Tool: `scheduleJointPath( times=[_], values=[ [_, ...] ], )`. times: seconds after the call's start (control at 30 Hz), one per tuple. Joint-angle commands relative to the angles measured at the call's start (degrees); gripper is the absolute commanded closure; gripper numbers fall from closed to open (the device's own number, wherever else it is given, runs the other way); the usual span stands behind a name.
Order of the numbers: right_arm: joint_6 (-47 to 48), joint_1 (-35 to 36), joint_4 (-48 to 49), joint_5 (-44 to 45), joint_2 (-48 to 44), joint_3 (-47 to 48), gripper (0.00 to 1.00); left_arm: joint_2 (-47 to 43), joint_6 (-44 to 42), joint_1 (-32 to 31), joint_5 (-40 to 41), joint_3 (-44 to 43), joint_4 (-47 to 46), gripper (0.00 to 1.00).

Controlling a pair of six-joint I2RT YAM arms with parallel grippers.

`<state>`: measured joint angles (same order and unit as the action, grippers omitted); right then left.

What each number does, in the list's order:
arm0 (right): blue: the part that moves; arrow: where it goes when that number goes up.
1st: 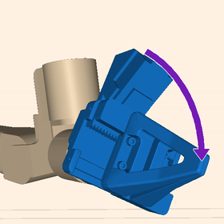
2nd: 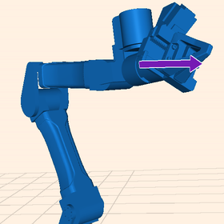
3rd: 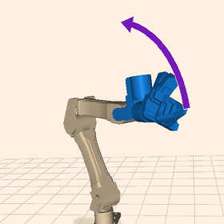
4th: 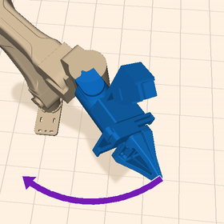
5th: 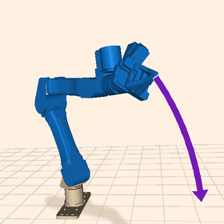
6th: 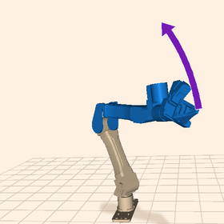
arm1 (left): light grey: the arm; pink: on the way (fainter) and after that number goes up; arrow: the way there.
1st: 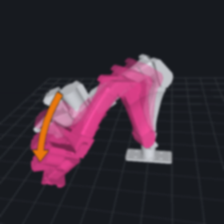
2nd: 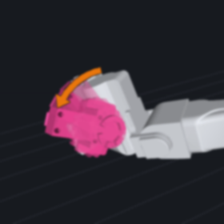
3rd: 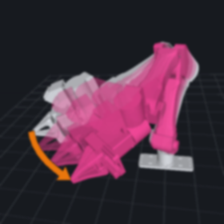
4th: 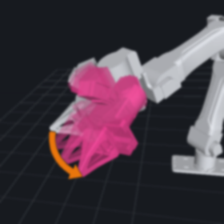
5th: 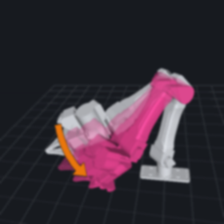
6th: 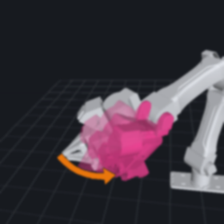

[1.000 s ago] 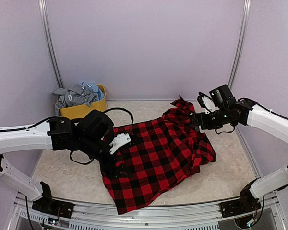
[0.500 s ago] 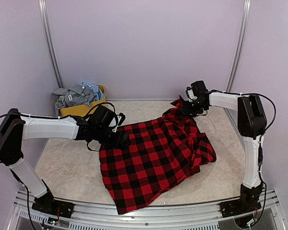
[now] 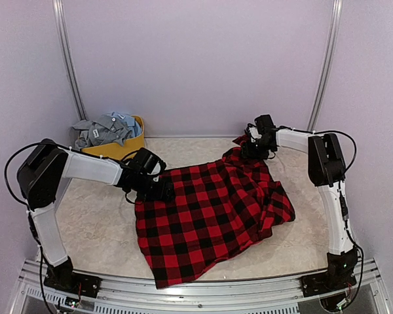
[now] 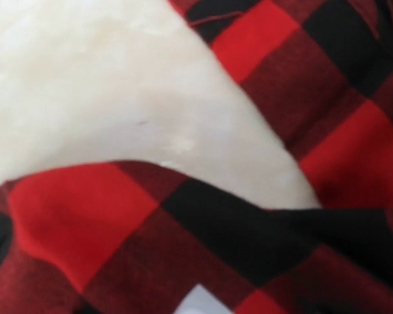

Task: Fold and stack the long sleeve shirts
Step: Adjust the flattened shirt at the center of the board.

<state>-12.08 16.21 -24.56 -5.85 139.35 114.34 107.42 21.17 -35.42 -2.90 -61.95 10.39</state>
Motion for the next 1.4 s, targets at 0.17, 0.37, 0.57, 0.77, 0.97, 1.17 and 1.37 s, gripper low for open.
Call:
scheduleJointPath(
  times=[0.17, 0.37, 0.57, 0.77, 0.97, 1.17, 1.37],
  values=[
    [1.85, -3.84, -5.96, 2.99, 7.68, 13.83, 0.24, 9.39, -3.39, 6.36, 7.34, -11.19, 4.0, 0.09],
    [6.43, -4.1, -3.19, 6.7, 10.33, 20.03, 0.21, 14.2, -5.92, 9.72, 14.75, -19.58, 6.01, 0.09],
    [8.73, -4.06, -1.04, 4.44, 3.75, 14.46, 0.18, 15.75, -7.98, 11.54, 18.74, -23.14, 7.73, 0.09],
    [6.77, -3.64, 8.27, 3.82, -17.98, -14.9, 0.16, 0.68, -6.49, 11.25, 10.72, -8.69, -3.21, 0.07],
    [3.86, -3.47, 8.77, 2.94, -25.58, -31.31, 0.17, -12.19, -4.88, 7.84, 3.92, 3.1, -6.88, 0.06],
    [3.13, -2.93, 9.58, -6.57, -23.64, -34.9, 0.22, -13.88, -0.88, 4.1, -1.4, 10.34, -9.92, 0.08],
    [2.48, -2.18, 11.55, -11.64, -19.83, -34.77, 0.21, -13.38, 1.82, 3.0, -3.47, 15.51, -13.39, 0.09]
  ],
)
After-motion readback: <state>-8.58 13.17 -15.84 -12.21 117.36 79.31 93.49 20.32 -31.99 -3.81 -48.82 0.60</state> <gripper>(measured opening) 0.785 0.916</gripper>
